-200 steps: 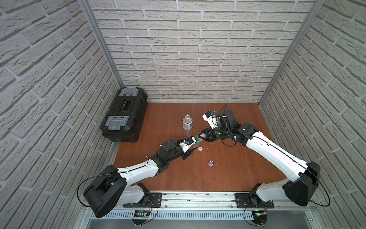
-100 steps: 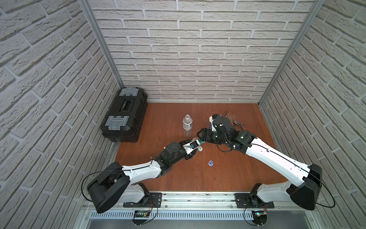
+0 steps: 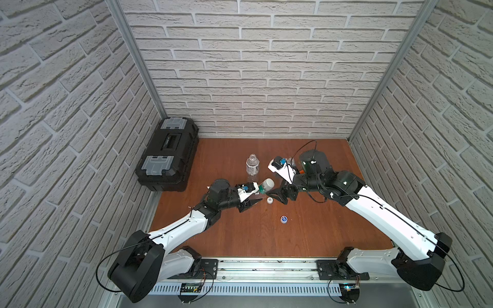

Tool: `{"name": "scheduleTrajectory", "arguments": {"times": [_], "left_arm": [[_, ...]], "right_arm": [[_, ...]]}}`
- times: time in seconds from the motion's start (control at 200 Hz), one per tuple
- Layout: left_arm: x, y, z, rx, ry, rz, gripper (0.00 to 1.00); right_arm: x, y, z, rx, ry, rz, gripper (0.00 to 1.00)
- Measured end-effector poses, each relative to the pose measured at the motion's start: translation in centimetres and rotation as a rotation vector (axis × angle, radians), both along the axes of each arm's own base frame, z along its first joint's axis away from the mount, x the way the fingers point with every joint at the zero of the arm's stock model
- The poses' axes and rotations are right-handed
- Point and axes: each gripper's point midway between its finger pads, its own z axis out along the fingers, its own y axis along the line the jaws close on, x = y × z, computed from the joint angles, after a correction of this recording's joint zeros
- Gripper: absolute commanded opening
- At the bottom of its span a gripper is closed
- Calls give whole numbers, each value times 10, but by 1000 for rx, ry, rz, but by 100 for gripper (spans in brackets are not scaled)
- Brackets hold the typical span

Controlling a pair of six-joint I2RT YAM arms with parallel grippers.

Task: Screw on the bottle caps
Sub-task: Screw the bottle cap onto the plastic bottle.

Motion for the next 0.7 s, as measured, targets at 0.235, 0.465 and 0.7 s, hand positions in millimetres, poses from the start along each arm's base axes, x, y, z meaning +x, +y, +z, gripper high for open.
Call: {"name": "scheduleTrajectory", "arguments": {"times": [0.235,0.465,0.7], "left_arm": [[-18,-5,8,-15,48,-120,50],[-24,-9,7,-22,76,-169,50],[-28,-10,7,-28,86,-190,50]], "right_arm": [[0,-12,-5,-107,-64,245,82],[-10,-5,-13,-109,-82,391,70],[-9,4,-20,-98,-58,450,57]]}}
